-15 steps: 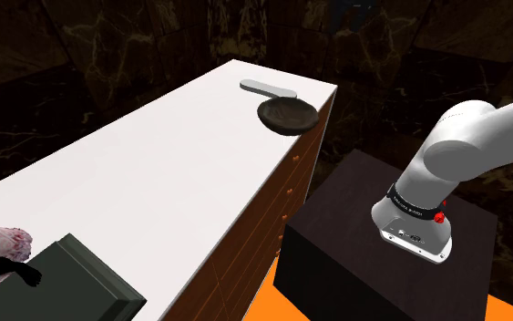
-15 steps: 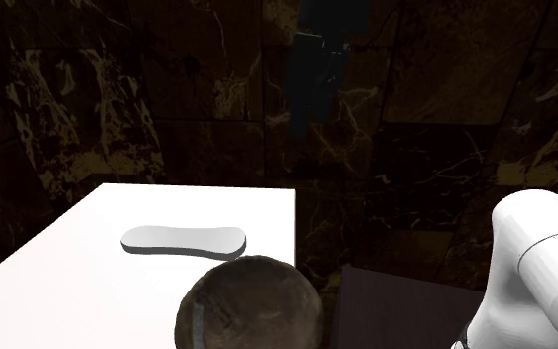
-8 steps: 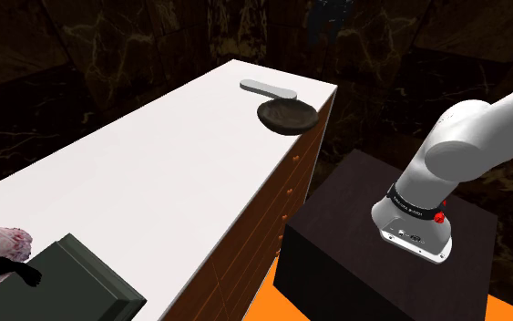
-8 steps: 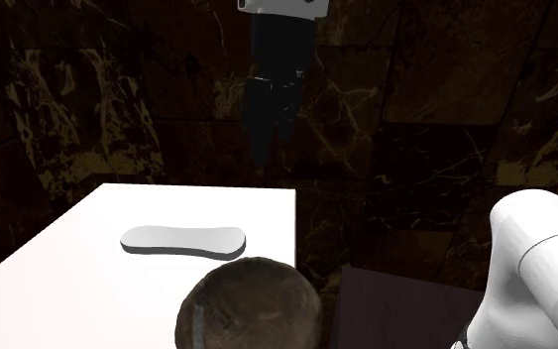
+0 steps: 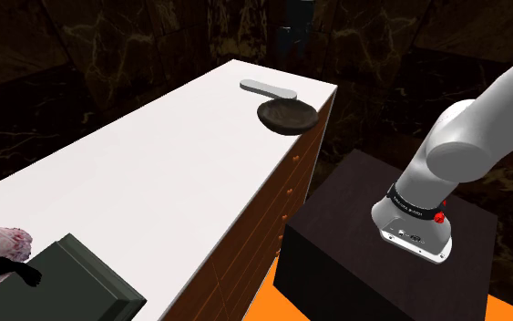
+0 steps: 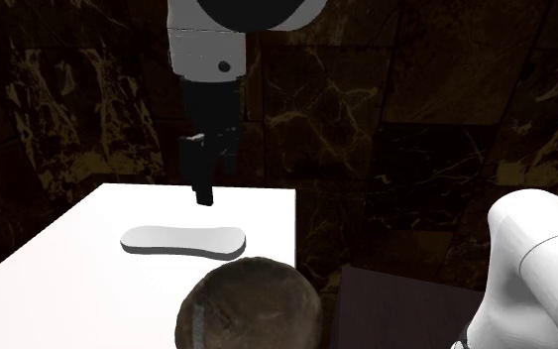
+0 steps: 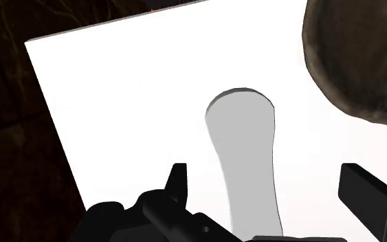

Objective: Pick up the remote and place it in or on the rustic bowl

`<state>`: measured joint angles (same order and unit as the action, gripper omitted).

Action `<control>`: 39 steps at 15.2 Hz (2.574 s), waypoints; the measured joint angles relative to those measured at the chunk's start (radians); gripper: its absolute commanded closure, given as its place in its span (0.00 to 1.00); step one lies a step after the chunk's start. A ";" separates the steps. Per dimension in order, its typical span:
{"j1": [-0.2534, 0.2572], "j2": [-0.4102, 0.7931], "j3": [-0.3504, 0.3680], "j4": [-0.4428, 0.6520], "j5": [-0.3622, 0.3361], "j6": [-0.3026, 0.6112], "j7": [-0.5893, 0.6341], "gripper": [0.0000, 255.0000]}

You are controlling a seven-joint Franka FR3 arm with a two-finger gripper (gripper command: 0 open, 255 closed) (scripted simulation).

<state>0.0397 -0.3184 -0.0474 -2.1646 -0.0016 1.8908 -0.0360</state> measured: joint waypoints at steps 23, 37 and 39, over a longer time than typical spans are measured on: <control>0.024 0.321 0.015 0.074 -0.023 0.196 -0.077 1.00; 0.025 0.305 0.015 0.106 -0.022 0.146 -0.078 1.00; 0.024 0.294 0.015 0.124 -0.022 0.117 -0.079 1.00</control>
<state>0.0641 -0.0244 -0.0325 -2.0401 -0.0239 2.0076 -0.1152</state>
